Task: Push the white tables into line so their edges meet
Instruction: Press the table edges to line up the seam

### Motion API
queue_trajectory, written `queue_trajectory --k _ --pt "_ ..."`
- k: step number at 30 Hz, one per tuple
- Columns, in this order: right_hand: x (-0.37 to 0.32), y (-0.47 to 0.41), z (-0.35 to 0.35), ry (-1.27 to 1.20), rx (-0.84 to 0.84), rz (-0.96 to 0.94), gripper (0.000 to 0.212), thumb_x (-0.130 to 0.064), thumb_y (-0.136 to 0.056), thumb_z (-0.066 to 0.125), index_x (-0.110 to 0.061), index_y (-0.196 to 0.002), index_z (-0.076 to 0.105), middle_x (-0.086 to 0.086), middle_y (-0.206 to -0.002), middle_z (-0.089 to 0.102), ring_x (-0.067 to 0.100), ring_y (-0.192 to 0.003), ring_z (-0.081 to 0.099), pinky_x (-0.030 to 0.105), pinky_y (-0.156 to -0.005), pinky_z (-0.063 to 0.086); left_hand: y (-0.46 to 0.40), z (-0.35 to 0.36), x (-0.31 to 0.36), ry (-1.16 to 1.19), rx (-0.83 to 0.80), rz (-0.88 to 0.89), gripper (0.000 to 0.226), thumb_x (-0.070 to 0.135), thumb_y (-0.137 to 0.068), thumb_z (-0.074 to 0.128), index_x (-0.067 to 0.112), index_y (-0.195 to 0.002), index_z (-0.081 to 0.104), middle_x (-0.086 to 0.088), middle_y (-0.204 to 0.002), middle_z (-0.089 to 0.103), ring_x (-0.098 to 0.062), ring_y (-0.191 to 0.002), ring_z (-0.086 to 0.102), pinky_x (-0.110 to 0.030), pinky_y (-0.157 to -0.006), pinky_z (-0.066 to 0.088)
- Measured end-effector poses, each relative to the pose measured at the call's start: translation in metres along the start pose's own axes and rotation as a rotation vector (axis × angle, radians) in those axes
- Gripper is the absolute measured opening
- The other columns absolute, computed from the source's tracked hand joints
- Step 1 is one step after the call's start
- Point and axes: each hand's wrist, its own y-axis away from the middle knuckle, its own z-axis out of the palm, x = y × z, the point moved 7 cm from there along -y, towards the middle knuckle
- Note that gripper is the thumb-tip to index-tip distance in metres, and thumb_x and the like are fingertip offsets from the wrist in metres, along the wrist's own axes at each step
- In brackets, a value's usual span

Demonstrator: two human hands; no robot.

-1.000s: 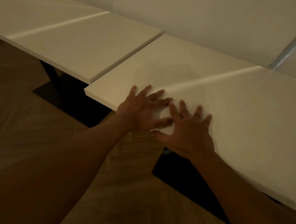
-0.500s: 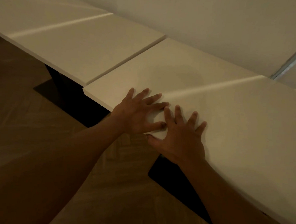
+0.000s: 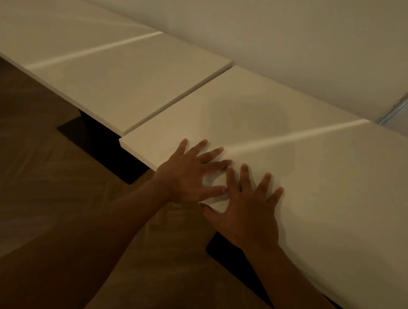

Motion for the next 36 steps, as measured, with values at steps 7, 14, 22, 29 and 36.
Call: queue_trajectory --k 7,14,22,29,36 --pt "0.001 0.0 -0.001 -0.035 -0.024 0.018 0.099 -0.092 -0.079 0.009 -0.034 -0.159 -0.003 0.004 -0.169 -0.006 0.05 -0.149 -0.011 0.073 -0.115 -0.003 0.0 0.001 -0.002 -0.018 -0.004 0.055 0.075 0.08 -0.089 0.003 0.048 -0.157 0.005 0.009 -0.17 0.001 -0.026 -0.156 -0.006 -0.062 -0.122 0.002" --pt "0.009 0.003 -0.007 -0.14 0.007 0.103 0.088 -0.085 -0.083 -0.001 -0.04 -0.158 0.01 -0.011 -0.169 0.003 0.033 -0.154 -0.008 0.06 -0.122 -0.003 0.008 -0.004 -0.015 0.016 0.042 0.132 0.067 0.069 -0.098 0.013 0.039 -0.158 0.015 -0.003 -0.169 0.011 -0.029 -0.156 0.007 -0.06 -0.122 0.01" --pt "-0.008 0.001 -0.006 -0.055 -0.12 0.145 0.109 -0.103 -0.065 0.011 -0.045 -0.155 -0.012 -0.01 -0.167 -0.019 0.027 -0.152 -0.021 0.062 -0.119 -0.008 0.047 -0.005 -0.119 -0.087 -0.071 0.232 0.085 0.089 -0.085 0.016 0.051 -0.155 -0.012 0.007 -0.168 -0.017 -0.023 -0.154 -0.02 -0.051 -0.126 0.0" --pt "-0.091 -0.042 0.002 0.031 -0.034 0.019 0.104 -0.095 -0.078 0.006 -0.031 -0.16 -0.005 0.006 -0.169 -0.007 0.037 -0.154 -0.008 0.063 -0.121 0.003 0.027 -0.006 -0.116 -0.163 0.003 0.289 0.091 0.089 -0.083 0.016 0.043 -0.158 -0.009 -0.005 -0.17 -0.006 -0.034 -0.156 -0.008 -0.053 -0.126 0.004" --pt "-0.091 -0.045 0.003 0.064 -0.024 -0.064 0.094 -0.086 -0.085 -0.004 -0.029 -0.16 -0.005 0.006 -0.169 -0.003 0.041 -0.153 -0.002 0.062 -0.121 0.007 0.026 -0.005 -0.118 -0.195 0.067 0.314 0.093 0.087 -0.085 0.013 0.035 -0.161 0.002 -0.009 -0.17 0.005 -0.037 -0.156 0.005 -0.054 -0.125 0.014"
